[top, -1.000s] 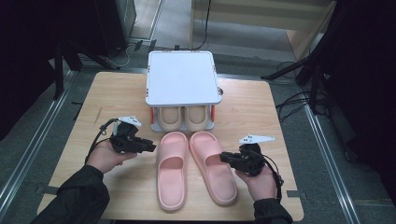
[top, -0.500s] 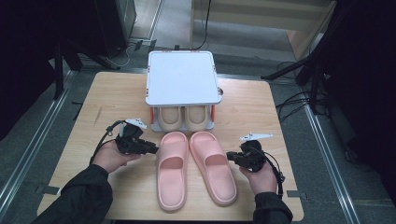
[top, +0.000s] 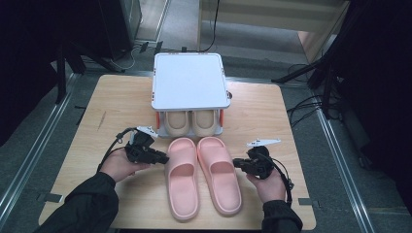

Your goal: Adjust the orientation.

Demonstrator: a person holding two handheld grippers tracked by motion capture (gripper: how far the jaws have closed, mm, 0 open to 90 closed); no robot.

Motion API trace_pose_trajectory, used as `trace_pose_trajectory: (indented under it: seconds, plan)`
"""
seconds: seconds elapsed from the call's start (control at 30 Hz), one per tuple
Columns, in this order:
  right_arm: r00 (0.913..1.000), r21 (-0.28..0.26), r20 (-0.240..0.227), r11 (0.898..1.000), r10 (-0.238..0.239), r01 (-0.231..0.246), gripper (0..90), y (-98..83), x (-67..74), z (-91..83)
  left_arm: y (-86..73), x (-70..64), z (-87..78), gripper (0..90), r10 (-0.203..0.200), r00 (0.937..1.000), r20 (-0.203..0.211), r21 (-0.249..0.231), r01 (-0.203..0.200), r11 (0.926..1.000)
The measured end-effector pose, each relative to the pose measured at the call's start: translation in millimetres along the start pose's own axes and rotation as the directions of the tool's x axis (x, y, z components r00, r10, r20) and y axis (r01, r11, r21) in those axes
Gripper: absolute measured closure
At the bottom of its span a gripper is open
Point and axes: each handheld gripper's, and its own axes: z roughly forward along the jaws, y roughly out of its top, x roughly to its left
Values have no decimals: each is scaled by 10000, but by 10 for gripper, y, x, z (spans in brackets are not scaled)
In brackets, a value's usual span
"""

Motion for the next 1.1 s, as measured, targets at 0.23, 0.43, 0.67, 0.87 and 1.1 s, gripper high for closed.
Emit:
trace_pose_trajectory:
  seconds: [0.23, 0.43, 0.67, 0.87, 1.1]
  plan:
    - [9999, -5, -125, 10000, -61, 61, 869, 9, 26, 30, 10, -46, 25, 710, 38, 9999, 142, 1, -38, 10000]
    - [9998, -116, -178, 9999, -15, 13, 839, 18, -6, 25, 23, -43, -30, 638, 31, 9999, 166, -238, -27, 9997]
    - [9989, -851, -461, 9963, 68, -107, 780, 45, 29, -89, 53, -29, -200, 562, -106, 9999, -8, -769, 105, 9970]
    - [9962, -1485, -875, 9889, -23, -107, 725, 42, 186, -215, 72, 8, -287, 473, -434, 9991, -35, -952, 429, 9945]
    - [9903, -1537, -1384, 9881, -154, -61, 682, -7, 394, -193, 73, -3, -338, 454, -354, 9993, -105, -1036, 341, 9940]
